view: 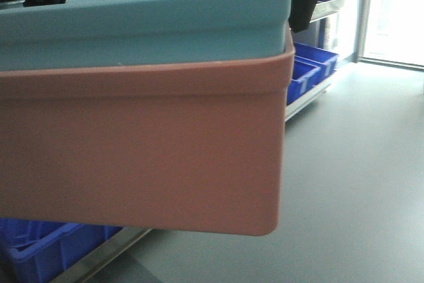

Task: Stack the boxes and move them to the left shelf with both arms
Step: 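Hold the stacked bins with both grippers as the base approaches the roller shelf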

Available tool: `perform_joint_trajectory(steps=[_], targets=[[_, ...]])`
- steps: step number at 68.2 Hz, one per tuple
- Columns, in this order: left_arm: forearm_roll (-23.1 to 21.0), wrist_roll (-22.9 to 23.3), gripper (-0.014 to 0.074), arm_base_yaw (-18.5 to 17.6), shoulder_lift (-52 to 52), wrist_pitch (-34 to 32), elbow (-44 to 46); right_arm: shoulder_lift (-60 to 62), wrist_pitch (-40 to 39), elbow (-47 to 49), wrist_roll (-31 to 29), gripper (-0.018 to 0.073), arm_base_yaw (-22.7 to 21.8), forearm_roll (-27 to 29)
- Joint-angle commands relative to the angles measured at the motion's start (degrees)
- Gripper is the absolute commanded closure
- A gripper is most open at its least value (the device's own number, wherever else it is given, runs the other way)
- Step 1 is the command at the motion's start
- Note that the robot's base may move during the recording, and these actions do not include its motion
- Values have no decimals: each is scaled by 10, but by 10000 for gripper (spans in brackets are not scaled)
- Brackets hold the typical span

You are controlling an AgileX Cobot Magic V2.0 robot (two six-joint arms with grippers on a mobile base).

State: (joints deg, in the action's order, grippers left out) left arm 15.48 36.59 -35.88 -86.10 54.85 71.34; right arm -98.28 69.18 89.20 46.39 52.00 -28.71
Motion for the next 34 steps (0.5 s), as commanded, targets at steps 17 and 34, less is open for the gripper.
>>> perform_joint_trajectory(steps=[17, 34], targets=[[-69, 15, 606, -21, 27, -84, 31, 22, -91, 28, 17, 506, 10, 12], [-69, 15, 606, -21, 27, -84, 31, 22, -91, 28, 17, 506, 10, 12]])
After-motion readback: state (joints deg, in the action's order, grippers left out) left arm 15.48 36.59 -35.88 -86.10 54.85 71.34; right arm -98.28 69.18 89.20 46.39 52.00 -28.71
